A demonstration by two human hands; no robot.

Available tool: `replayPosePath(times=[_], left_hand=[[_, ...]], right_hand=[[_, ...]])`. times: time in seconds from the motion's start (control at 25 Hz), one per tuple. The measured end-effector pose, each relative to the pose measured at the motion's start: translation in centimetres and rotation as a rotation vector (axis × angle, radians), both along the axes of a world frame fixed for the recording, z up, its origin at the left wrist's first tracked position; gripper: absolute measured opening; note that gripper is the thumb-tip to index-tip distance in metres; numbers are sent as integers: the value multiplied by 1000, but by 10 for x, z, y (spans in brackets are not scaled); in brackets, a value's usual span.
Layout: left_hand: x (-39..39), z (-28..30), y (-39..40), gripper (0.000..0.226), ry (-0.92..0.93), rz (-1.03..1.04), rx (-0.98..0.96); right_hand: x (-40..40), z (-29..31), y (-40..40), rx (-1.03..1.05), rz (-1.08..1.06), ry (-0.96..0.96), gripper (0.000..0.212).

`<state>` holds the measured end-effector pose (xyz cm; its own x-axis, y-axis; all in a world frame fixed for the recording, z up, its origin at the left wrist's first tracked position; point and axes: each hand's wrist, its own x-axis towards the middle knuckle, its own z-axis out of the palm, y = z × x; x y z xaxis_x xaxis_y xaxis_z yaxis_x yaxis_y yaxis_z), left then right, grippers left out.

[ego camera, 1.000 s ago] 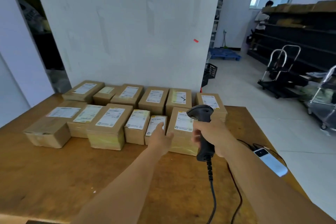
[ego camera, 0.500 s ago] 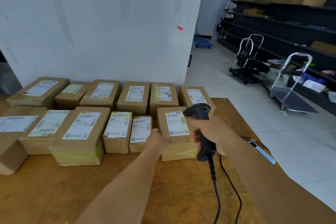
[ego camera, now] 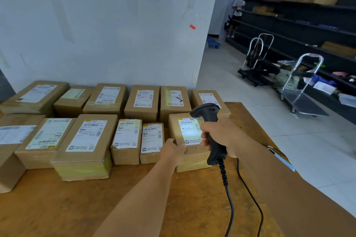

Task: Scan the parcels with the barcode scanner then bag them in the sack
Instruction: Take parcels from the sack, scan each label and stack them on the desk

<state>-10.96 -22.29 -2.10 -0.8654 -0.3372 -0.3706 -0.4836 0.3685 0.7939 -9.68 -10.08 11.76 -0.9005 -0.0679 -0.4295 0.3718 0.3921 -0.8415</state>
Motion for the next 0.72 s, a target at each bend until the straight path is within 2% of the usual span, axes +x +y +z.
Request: replayPosePath(times=[0.72], left_hand=[[1,2,-3,44,6,-30,29]], right_hand=[[-7,-4,-6,39,24,3,21]])
